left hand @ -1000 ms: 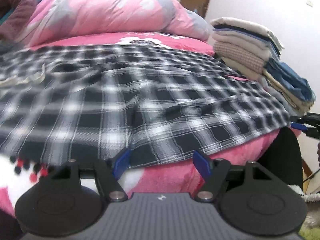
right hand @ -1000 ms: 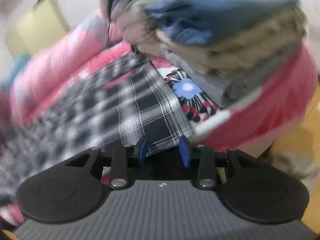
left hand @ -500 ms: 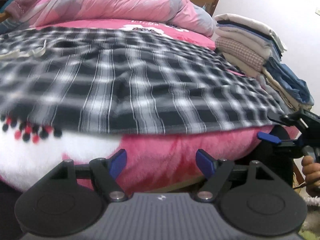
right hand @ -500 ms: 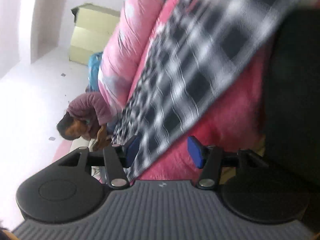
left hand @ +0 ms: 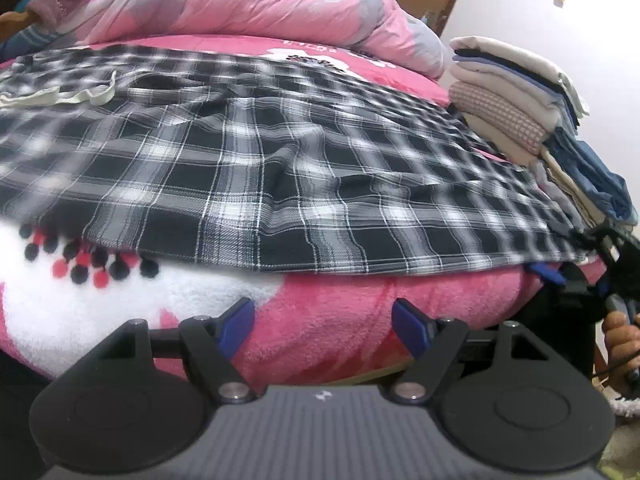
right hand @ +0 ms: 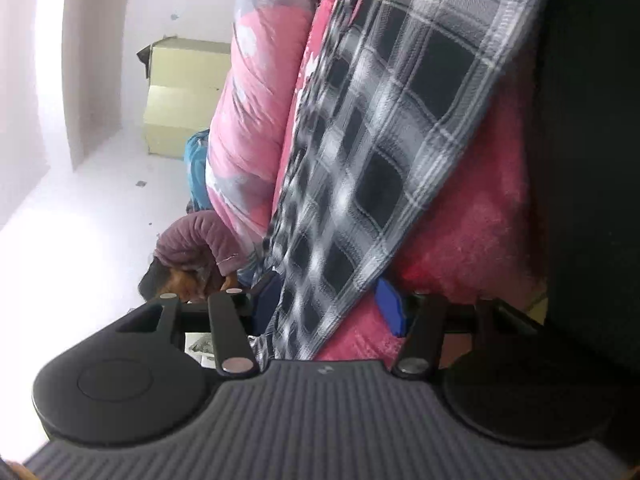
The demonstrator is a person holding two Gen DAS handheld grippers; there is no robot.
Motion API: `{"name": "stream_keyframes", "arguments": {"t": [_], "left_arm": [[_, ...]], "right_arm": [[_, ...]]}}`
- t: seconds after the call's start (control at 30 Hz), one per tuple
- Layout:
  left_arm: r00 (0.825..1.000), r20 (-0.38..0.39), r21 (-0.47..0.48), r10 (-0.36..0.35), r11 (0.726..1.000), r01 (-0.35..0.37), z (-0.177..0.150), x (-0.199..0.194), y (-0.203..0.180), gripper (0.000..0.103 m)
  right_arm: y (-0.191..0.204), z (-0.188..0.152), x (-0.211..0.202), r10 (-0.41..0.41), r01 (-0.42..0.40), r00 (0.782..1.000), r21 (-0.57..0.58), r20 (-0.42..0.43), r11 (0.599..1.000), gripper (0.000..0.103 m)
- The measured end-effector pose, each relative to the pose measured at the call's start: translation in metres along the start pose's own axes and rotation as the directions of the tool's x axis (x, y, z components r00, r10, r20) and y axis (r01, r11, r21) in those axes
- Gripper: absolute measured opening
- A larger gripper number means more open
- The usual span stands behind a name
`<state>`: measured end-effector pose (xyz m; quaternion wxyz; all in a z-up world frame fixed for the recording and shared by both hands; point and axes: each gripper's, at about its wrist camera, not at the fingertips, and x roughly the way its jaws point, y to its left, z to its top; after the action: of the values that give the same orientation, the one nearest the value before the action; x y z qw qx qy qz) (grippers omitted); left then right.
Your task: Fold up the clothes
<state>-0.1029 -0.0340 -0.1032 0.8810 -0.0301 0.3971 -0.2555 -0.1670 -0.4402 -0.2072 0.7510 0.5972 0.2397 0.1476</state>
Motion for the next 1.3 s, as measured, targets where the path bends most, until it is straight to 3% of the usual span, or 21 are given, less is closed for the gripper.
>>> {"name": "stream_keyframes", "arguments": {"t": [0.03, 0.1, 0.2, 0.27, 0.33, 0.57, 0.73, 0.93, 1.07, 1.23, 1.27, 1.3], "left_arm": [[1.000, 0.000, 0.020, 0.001, 1.000, -0.001, -0.001, 0.000, -0.002, 0.077], [1.000, 0.001, 0.046, 0.001, 0.999, -0.001, -0.001, -0.002, -0.003, 0.077], [1.000, 0.014, 0.047, 0.001, 0.999, -0.002, 0.001, -0.006, 0.002, 0.077], [1.000, 0.028, 0.025, 0.004, 1.000, -0.005, 0.003, -0.010, 0.009, 0.077], [0.999, 0.050, -0.005, 0.014, 1.000, -0.014, 0.004, -0.015, 0.020, 0.077], [0.978, 0.168, -0.173, 0.120, 0.981, -0.091, 0.014, -0.050, 0.077, 0.083], [0.942, 0.183, -0.385, 0.282, 0.902, -0.195, 0.021, -0.067, 0.137, 0.083], [0.885, 0.180, -0.527, 0.429, 0.802, -0.282, 0.033, -0.094, 0.207, 0.083], [0.904, 0.073, -0.638, 0.422, 0.716, -0.283, 0.050, -0.093, 0.266, 0.078], [0.909, 0.053, -0.693, 0.414, 0.671, -0.265, 0.076, -0.085, 0.309, 0.074], [0.909, 0.044, -0.707, 0.415, 0.656, -0.265, 0.080, -0.080, 0.316, 0.066], [0.908, 0.021, -0.729, 0.418, 0.628, -0.272, 0.082, -0.075, 0.323, 0.049]], "right_arm": [[0.002, -0.001, 0.002, 0.026, -0.026, 1.000, -0.009, -0.003, 1.000, 0.042], [0.007, -0.002, 0.006, 0.079, -0.079, 0.997, -0.026, -0.009, 0.997, 0.040], [-0.004, -0.006, 0.020, 0.070, -0.069, 0.997, 0.029, -0.036, 0.997, 0.037], [-0.012, -0.009, 0.029, 0.062, -0.058, 0.997, 0.068, -0.055, 0.996, 0.017], [-0.017, -0.010, 0.035, 0.058, -0.053, 0.996, 0.087, -0.063, 0.995, 0.007], [-0.002, 0.004, 0.025, 0.075, -0.075, 0.997, 0.010, 0.013, 0.997, 0.002], [-0.001, 0.009, 0.034, 0.034, -0.034, 0.999, 0.011, 0.011, 0.999, 0.002], [-0.004, 0.013, 0.037, 0.008, -0.008, 1.000, 0.034, 0.000, 0.999, 0.004], [-0.005, 0.013, 0.041, -0.002, 0.001, 1.000, 0.043, 0.008, 0.999, 0.002], [-0.004, 0.013, 0.041, -0.021, 0.020, 0.999, 0.040, 0.025, 0.999, 0.002], [-0.002, 0.013, 0.040, -0.031, 0.030, 0.999, 0.032, 0.028, 0.999, 0.002], [0.000, 0.013, 0.040, -0.041, 0.040, 0.999, 0.023, 0.032, 0.999, 0.002]]}}
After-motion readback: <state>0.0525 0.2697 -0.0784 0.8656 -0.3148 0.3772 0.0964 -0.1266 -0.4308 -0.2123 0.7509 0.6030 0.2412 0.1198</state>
